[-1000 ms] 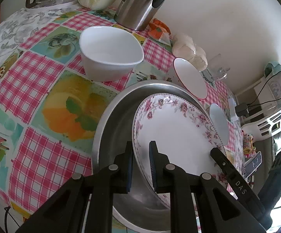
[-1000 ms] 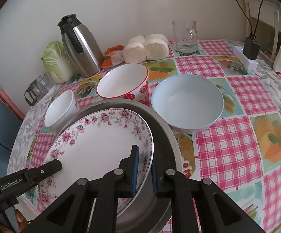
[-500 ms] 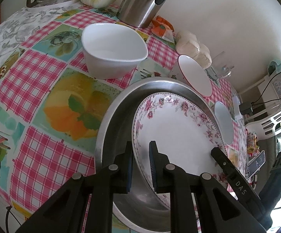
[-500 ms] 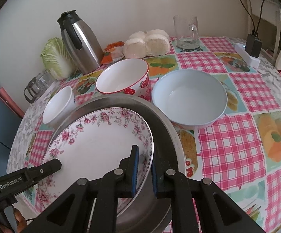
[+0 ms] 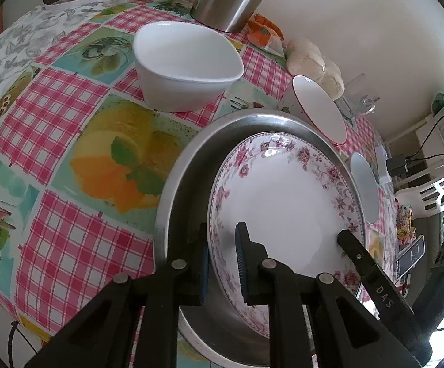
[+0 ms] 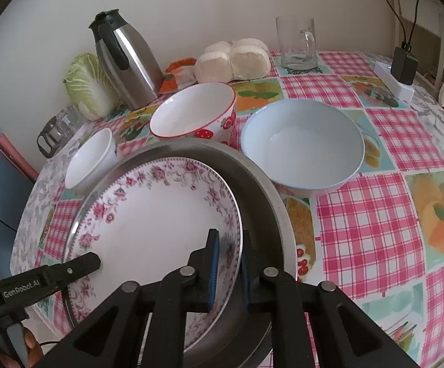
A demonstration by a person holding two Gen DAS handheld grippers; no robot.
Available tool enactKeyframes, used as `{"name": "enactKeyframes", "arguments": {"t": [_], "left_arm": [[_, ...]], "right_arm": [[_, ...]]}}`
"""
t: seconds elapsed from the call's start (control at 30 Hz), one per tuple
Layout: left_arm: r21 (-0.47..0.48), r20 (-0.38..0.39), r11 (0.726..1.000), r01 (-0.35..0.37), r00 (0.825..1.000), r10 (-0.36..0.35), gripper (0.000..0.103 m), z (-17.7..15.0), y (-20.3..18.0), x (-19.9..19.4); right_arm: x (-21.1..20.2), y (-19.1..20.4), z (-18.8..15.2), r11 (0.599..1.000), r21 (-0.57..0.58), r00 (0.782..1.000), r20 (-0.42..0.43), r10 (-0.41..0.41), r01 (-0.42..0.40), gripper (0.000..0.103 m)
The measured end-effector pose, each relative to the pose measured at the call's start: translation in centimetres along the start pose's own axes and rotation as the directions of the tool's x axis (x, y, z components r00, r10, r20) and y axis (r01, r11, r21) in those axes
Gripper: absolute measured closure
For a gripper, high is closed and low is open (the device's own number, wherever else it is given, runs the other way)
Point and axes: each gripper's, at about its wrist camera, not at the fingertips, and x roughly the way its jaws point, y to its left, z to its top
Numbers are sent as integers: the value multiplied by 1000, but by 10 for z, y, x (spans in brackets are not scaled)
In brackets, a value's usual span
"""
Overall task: Organize plates and bowls
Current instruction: 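Lower the floral plate into the steel tray with both grippers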
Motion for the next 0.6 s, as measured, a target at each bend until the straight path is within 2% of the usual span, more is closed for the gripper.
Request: {"name": "enactKeyframes", "arguments": {"t": [0.6], "left_arm": [[-25, 3, 1000, -11, 1000, 11, 87, -1, 6, -5]], "right_arm": [[3, 7, -2, 996, -72, 998, -40, -52, 49, 87]]}}
